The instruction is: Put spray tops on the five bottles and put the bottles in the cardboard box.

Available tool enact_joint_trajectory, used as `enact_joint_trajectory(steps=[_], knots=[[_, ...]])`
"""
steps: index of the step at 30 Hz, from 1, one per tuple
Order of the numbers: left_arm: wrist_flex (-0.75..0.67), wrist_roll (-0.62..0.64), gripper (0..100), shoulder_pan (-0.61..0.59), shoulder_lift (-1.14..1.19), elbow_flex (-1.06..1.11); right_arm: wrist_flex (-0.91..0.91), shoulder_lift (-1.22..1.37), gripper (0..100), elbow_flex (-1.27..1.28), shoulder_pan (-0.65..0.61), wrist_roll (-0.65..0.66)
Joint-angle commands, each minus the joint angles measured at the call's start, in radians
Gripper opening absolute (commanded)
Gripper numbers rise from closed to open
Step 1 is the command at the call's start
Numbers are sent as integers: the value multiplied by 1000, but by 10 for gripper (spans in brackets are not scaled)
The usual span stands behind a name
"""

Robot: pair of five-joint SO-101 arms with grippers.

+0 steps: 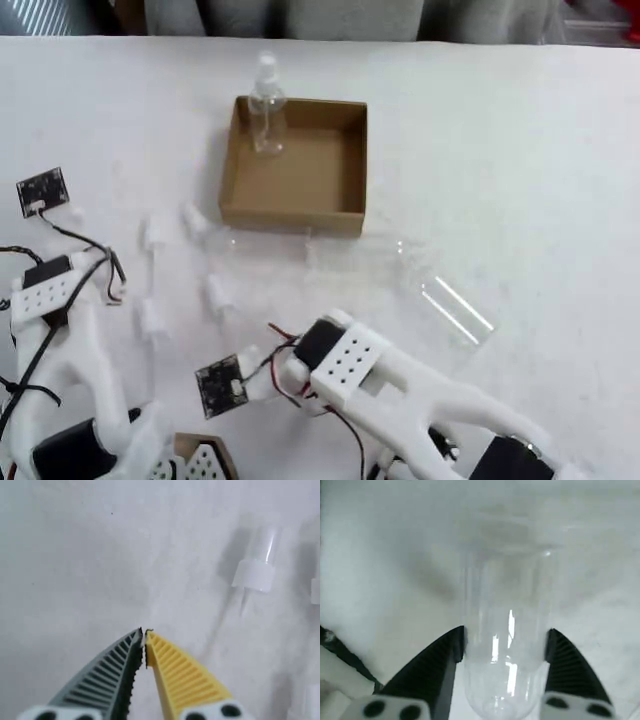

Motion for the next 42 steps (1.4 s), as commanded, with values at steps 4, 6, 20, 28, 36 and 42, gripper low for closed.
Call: enact_joint_trajectory(steps=[4,6,20,28,36,42], knots=[[-18,-14,27,-7,-8,-5,42,1,280,-143,99,-60],[-18,-14,27,-7,-8,-5,97,1,280,-190,133,-63],[-18,-15,27,-4,-8,-8,306,-248,195,-267,320,-161],[25,-15,27,28,-10,-49,305,-657,29,-32,684,-404],[298,-183,24,209,-12,-232,302,-934,17,180,967,-437],[445,-311,24,430,-12,-331,294,-921,17,192,1236,-439]])
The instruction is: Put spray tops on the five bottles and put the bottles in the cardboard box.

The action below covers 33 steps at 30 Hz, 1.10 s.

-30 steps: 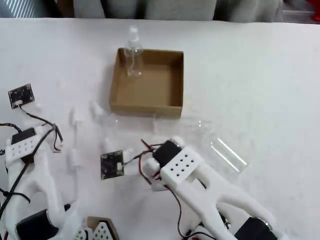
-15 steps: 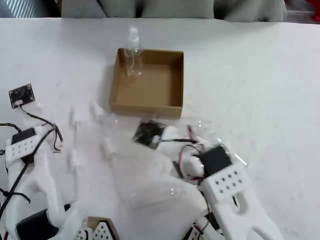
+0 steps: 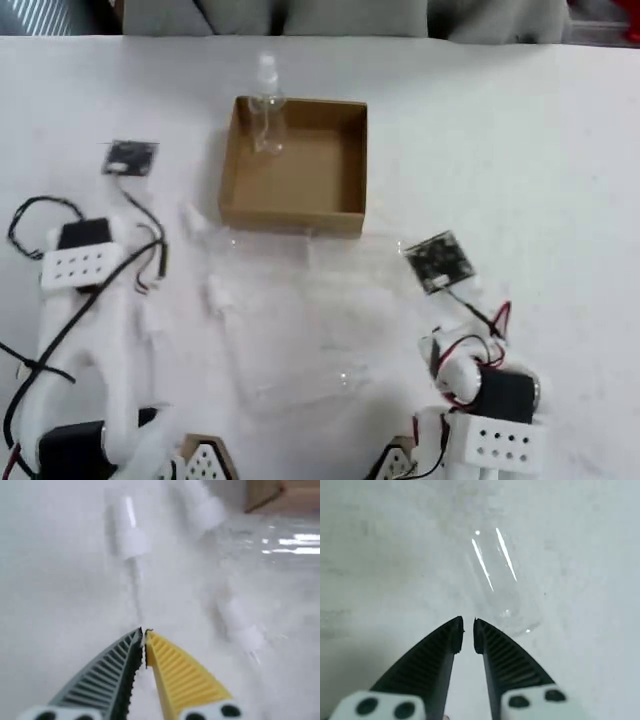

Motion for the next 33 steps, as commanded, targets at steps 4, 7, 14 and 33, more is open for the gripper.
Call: enact_joint_trajectory(steps=[4,7,14,33], knots=[[144,-144,24,246,-12,-149,-68,56,17,46,274,-11],[219,-209,25,352,-12,-210,-170,91,17,84,423,-9],[425,-327,28,662,-163,-290,-222,136,17,106,638,-11],[245,-310,192,1202,-277,91,-225,134,17,127,700,0]])
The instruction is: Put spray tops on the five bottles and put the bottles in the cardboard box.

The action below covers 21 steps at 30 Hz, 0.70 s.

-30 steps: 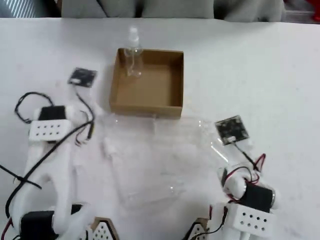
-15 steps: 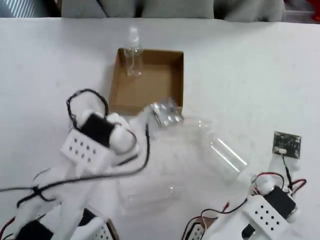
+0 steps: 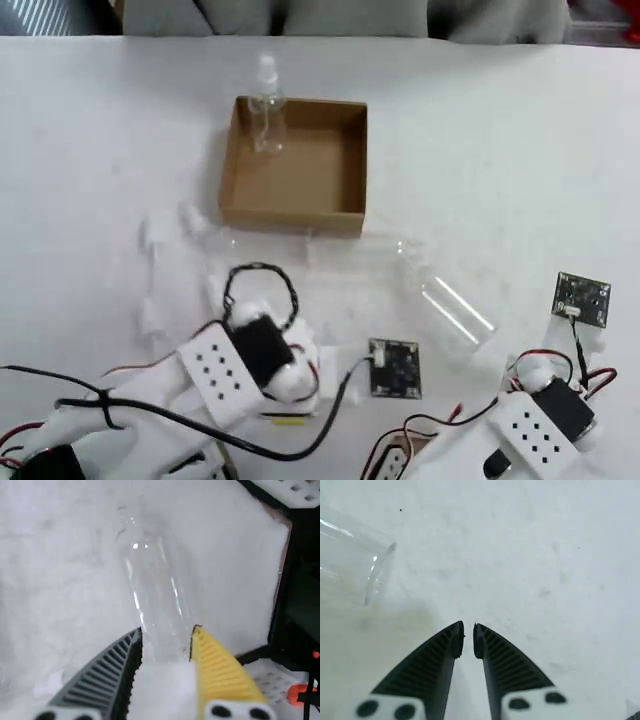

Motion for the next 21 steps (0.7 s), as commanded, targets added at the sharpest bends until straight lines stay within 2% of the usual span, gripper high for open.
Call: enact_joint_trajectory(steps=[1,8,14,18,21], knots=[[-72,0,192,54,-18,6,-19,2,17,-6,2,0],[-187,-29,194,25,-16,49,-19,2,17,-5,-1,0],[-210,-29,322,-28,-16,60,-19,2,17,-5,-1,0],[-262,-31,300,-108,-16,66,-21,2,17,-5,1,0],[-319,-29,302,-119,-16,104,-21,2,17,-5,1,0]])
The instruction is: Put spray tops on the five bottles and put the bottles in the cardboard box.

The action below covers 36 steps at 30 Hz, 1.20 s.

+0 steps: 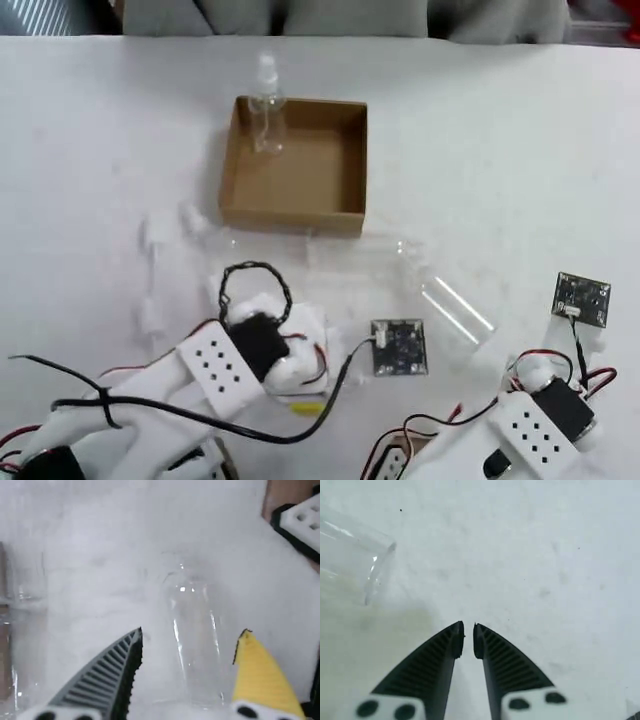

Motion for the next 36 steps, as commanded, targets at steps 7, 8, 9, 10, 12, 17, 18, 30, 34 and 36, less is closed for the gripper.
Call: enact_joint_trajectory(steps=[7,8,9,10,12,17,18,30,34,36], knots=[[-118,2,302,-18,-15,48,-21,2,17,-5,4,0],[-120,2,302,-18,-15,44,-21,2,17,-5,4,0],[-120,2,302,-18,-15,44,-21,2,17,-5,4,0],[-120,2,302,-18,-15,43,-21,2,17,-5,4,0],[-126,3,302,-21,-15,43,-21,2,17,-5,4,0],[-107,63,302,-24,50,-37,-21,2,17,-5,5,0],[-87,68,302,-24,90,-74,-21,2,17,-5,5,0],[-63,100,303,-25,317,-158,-21,2,17,-5,7,23],[-71,126,347,-25,323,-155,-21,2,17,9,1,58],[-86,157,374,-21,321,-133,-21,2,17,9,1,58]])
